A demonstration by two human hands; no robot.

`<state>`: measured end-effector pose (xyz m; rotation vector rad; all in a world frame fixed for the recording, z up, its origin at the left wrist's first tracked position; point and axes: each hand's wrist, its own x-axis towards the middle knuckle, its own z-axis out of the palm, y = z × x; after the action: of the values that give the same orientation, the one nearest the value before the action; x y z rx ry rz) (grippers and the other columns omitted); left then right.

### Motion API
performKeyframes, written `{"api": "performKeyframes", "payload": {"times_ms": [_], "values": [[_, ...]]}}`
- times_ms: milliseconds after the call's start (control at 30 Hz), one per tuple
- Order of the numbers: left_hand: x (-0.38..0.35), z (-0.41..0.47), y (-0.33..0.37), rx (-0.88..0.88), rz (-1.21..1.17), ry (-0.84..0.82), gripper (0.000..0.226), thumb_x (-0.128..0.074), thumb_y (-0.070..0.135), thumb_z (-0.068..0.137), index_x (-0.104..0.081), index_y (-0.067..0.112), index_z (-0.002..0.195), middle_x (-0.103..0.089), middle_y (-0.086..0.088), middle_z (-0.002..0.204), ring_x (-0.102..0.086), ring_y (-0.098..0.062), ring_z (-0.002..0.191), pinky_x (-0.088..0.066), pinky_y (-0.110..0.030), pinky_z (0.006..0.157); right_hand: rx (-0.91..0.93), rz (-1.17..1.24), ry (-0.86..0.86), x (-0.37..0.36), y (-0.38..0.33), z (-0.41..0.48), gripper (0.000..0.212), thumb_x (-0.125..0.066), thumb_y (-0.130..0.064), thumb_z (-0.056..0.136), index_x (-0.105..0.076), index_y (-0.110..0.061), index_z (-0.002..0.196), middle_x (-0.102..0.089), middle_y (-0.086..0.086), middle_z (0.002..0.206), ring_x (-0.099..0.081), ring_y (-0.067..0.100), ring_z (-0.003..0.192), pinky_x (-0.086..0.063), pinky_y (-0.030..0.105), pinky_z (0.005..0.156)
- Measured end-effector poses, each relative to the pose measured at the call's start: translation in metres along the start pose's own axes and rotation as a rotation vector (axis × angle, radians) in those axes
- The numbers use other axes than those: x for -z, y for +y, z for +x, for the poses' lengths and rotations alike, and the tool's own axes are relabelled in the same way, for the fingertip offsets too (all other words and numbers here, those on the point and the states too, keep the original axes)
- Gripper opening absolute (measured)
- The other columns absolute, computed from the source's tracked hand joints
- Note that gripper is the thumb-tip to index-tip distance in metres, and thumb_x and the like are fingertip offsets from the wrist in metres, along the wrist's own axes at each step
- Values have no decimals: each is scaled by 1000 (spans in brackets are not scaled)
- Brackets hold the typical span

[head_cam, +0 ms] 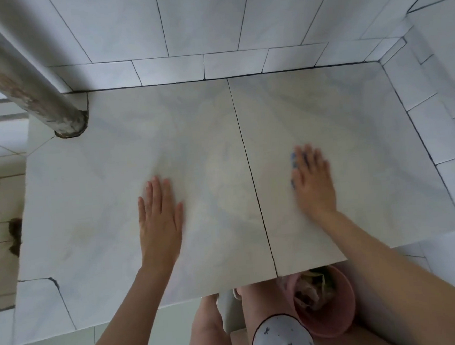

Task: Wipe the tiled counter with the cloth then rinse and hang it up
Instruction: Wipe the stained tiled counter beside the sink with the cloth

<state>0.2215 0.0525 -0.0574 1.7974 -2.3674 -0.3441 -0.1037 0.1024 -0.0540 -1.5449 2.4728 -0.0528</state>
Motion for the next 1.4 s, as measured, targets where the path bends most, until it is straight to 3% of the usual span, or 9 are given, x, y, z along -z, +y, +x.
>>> {"api": "performKeyframes", "payload": {"times_ms": [133,267,500,800,933,1033,1133,1233,1400], "values": [[-7,-1,2,19,52,-4,58,-17,34,98,-17,5,148,-16,-13,156,-7,-19,145,-3,-39,118,-121,-6,71,-1,-13,8,58,-7,-33,95,-14,-17,150,-11,9,158,-8,29,146,1,39,117],[-6,-1,6,34,76,-6,57,-15,34,98,-14,7,149,-14,-10,157,-5,-17,145,0,-37,119,207,19,91,-18,-94,-7,51,-26,-27,95,-40,-13,142,-39,13,147,-38,34,134,-17,43,113],[-4,-1,7,54,66,-6,57,-19,33,97,-21,6,148,-19,-10,156,-11,-17,145,-5,-37,119,608,9,-5,-30,-150,-1,46,-29,-29,98,-38,-22,142,-40,4,148,-37,26,137,-26,42,113],[-1,-1,9,67,64,-13,58,-17,35,97,-19,9,149,-16,-8,157,-7,-15,146,-5,-38,119,-62,-44,45,22,22,85,52,-20,-26,100,-11,-16,150,-7,12,158,-3,31,146,-4,44,117],[-1,0,10,72,67,-7,57,-19,34,97,-21,8,148,-18,-8,156,-9,-17,146,-5,-38,119,-194,-16,88,16,3,84,51,-14,-28,100,-12,-17,150,-9,10,158,-5,30,146,-3,42,117],[-1,-1,11,79,62,0,57,-21,33,97,-22,9,148,-19,-9,156,-11,-17,145,-6,-37,119,38,-9,65,2,-64,87,66,0,-34,89,-22,-16,148,-21,12,155,-18,32,143,-6,40,116],[-2,1,9,65,60,10,56,-23,32,97,-26,7,147,-23,-11,154,-16,-20,144,-9,-39,119,397,-29,82,-19,-146,75,53,-23,-29,92,-47,-16,138,-45,12,143,-44,34,130,-21,42,109],[-2,0,10,56,34,27,57,-23,35,97,-30,5,145,-25,-13,153,-18,-22,144,-11,-40,118,655,-28,-5,-26,-198,58,49,-27,-31,93,-51,-21,135,-49,5,141,-46,28,130,-30,41,109],[-3,26,30,43,14,26,59,-26,41,97,-33,7,144,-27,-20,151,-20,-30,142,-10,-46,117,686,-58,-12,-21,-172,103,48,-29,-32,92,-52,-21,133,-52,5,138,-49,28,127,-33,40,107]]}}
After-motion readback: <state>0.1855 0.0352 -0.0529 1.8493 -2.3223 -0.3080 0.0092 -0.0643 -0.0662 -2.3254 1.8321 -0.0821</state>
